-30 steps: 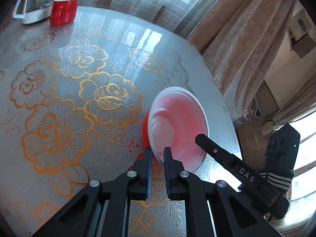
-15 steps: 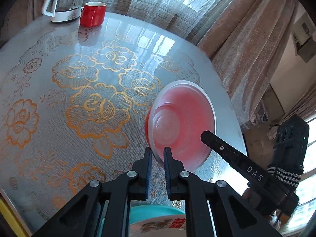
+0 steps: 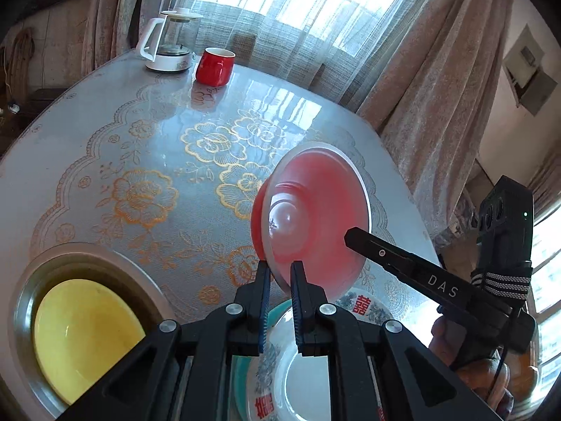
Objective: Organize plates and bowls
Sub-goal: 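Carry the red bowl with both grippers over the steel bowl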
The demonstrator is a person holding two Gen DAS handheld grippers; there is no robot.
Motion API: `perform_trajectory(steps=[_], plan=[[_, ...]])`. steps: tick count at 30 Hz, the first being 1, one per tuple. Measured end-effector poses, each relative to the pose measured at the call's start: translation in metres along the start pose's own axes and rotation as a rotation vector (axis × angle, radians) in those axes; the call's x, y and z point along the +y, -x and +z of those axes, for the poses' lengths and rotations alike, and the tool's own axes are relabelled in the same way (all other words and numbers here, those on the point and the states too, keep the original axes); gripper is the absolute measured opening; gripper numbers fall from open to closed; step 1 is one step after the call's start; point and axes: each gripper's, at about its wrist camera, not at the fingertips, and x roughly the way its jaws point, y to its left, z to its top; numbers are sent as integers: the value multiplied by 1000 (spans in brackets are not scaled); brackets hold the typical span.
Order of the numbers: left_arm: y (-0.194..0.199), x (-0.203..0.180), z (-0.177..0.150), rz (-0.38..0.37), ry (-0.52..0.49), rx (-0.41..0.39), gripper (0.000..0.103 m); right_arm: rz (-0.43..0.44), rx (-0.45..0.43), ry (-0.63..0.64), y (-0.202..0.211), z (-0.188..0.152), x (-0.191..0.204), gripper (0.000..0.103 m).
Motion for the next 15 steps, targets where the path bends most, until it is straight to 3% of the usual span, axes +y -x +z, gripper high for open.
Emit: perform_trajectory(steps=[15], plan=[[69,64,-39,0,74,-92,11,44,46,91,-8,-43,88,12]])
